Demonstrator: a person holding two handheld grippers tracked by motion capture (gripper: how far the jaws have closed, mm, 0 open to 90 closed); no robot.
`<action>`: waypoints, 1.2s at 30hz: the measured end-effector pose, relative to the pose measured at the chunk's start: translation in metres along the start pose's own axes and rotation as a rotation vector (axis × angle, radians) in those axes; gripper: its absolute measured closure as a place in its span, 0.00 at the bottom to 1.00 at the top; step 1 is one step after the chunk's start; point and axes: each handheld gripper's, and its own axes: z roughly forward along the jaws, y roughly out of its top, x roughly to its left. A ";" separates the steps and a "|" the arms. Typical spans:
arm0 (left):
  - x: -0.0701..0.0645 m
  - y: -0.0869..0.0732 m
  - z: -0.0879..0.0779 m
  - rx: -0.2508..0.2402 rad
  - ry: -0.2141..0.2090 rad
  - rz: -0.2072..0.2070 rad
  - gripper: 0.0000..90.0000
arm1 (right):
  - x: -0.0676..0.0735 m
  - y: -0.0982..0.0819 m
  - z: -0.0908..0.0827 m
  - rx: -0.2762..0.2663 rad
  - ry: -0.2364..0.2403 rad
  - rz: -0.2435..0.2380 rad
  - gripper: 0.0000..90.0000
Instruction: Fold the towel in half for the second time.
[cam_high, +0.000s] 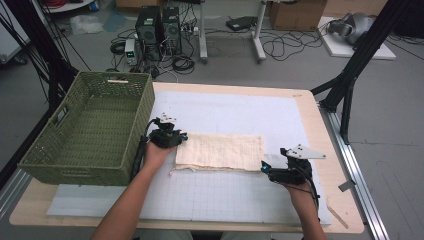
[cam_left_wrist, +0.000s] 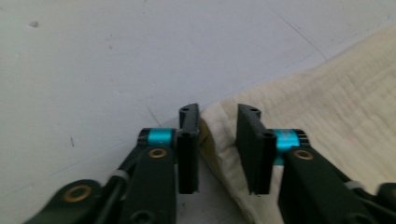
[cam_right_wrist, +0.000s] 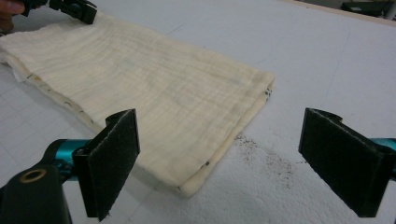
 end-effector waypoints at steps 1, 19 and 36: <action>0.000 0.000 0.000 -0.001 -0.013 0.002 0.90 | 0.000 0.000 0.000 0.000 -0.003 0.001 0.13; 0.000 -0.002 -0.001 -0.013 -0.020 0.001 0.94 | -0.019 0.014 0.038 0.102 0.019 0.059 0.13; 0.000 -0.003 -0.001 -0.018 -0.023 -0.004 0.94 | -0.042 0.041 0.086 0.159 0.023 0.094 0.31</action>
